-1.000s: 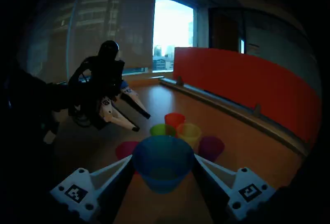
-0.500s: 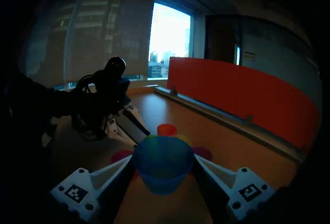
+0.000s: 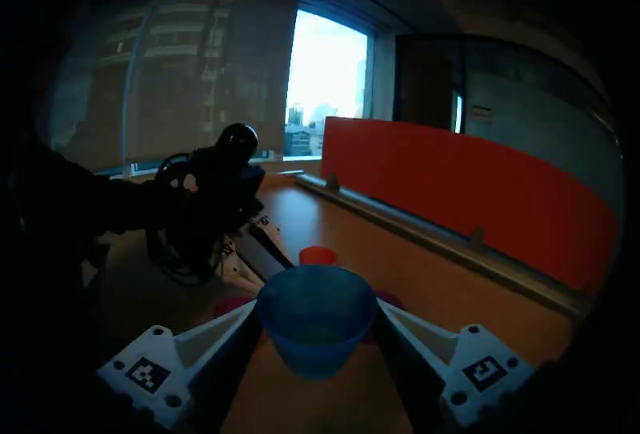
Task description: Pour water
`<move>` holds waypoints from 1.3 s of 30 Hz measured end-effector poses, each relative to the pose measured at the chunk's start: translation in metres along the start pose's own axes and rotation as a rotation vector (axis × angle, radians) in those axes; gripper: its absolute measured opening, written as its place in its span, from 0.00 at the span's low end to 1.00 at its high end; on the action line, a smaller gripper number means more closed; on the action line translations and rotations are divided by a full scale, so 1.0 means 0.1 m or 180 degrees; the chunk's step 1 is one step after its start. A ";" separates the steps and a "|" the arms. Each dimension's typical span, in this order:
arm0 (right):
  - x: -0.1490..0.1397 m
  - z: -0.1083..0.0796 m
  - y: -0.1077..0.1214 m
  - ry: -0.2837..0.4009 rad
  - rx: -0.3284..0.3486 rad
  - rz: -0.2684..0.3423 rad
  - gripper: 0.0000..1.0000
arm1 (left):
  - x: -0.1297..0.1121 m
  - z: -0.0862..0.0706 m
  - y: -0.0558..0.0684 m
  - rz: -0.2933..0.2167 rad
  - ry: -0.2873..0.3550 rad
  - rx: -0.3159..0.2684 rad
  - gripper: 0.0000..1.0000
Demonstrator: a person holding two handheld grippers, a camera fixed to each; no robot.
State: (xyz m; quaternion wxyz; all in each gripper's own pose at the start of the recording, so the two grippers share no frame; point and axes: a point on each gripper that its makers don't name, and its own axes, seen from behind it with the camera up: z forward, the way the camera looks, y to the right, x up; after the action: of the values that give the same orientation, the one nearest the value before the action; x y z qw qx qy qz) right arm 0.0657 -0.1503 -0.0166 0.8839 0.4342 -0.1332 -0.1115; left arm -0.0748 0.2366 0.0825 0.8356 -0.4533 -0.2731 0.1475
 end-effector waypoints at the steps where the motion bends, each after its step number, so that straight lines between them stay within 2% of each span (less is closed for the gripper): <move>1: -0.01 0.00 0.00 -0.0004 -0.0002 -0.0004 0.92 | 0.00 0.02 0.00 -0.0003 -0.0008 -0.0002 0.84; 15: -0.05 -0.01 0.02 -0.0024 -0.0006 -0.0006 0.91 | 0.04 0.21 -0.04 -0.0059 -0.0059 -0.0033 0.84; 27: -0.10 0.00 0.02 -0.0054 -0.0006 -0.0001 0.91 | 0.01 0.33 -0.05 -0.0009 -0.0113 0.0006 0.84; 39: -0.12 -0.02 0.04 -0.0056 -0.0017 0.0013 0.91 | 0.05 0.35 0.00 -0.0063 -0.0068 -0.0057 0.83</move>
State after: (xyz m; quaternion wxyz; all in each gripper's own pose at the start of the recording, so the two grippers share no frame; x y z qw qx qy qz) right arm 0.0552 -0.1427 -0.0165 0.8840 0.4306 -0.1416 -0.1139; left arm -0.0909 0.2631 0.0993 0.8299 -0.4564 -0.2879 0.1416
